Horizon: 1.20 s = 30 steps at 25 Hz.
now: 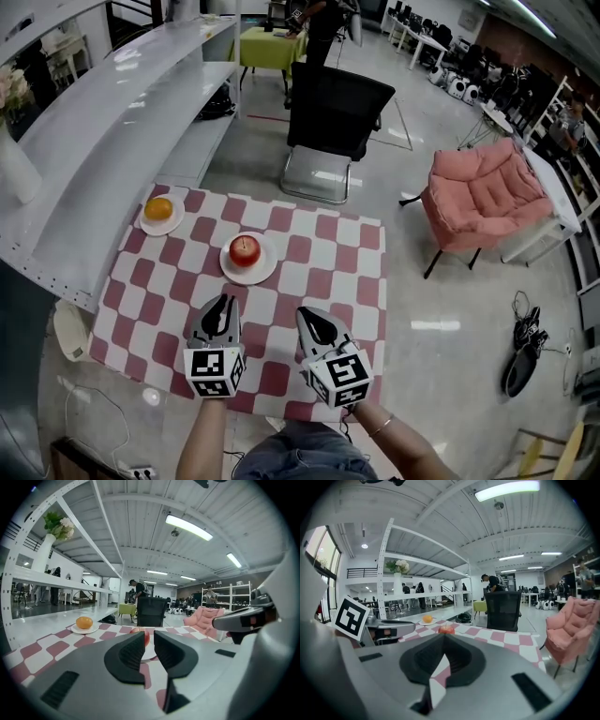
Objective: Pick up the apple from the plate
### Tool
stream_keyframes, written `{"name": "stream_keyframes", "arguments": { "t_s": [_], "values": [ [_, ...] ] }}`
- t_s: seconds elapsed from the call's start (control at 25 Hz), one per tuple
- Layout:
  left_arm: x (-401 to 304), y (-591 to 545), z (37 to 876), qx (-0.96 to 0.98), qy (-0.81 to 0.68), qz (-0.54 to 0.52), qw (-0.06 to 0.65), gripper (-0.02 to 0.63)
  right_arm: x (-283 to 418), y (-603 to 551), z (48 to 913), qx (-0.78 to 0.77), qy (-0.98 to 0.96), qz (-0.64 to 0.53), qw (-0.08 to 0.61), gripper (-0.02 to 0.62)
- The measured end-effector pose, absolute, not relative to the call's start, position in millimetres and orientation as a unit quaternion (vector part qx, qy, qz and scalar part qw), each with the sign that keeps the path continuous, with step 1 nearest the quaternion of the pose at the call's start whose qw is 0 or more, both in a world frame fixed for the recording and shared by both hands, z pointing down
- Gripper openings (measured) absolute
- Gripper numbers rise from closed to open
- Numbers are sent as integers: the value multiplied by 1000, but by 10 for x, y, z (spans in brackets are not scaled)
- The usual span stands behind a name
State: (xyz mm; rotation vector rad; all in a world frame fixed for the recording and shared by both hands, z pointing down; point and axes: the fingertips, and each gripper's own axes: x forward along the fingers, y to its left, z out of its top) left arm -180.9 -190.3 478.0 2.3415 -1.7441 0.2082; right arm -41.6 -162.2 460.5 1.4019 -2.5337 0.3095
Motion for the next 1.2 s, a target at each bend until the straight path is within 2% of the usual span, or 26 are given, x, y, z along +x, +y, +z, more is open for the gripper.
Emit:
{"name": "stream_keyframes", "arguments": {
  "t_s": [0.2,0.52,1.2],
  "values": [
    [-1737,-2150,4831,799,-586,72,116,101,-399,-1804,4628,478,-864,107,117,10],
    [-1647,-2538,4990,800,-579,92,124,223,-389,-2099,4698,476,-864,108,121,9],
    [-1671,-3144,5393,795,-577,138,126,347,-372,-2517,5035,481,-856,128,139,9]
  ]
}}
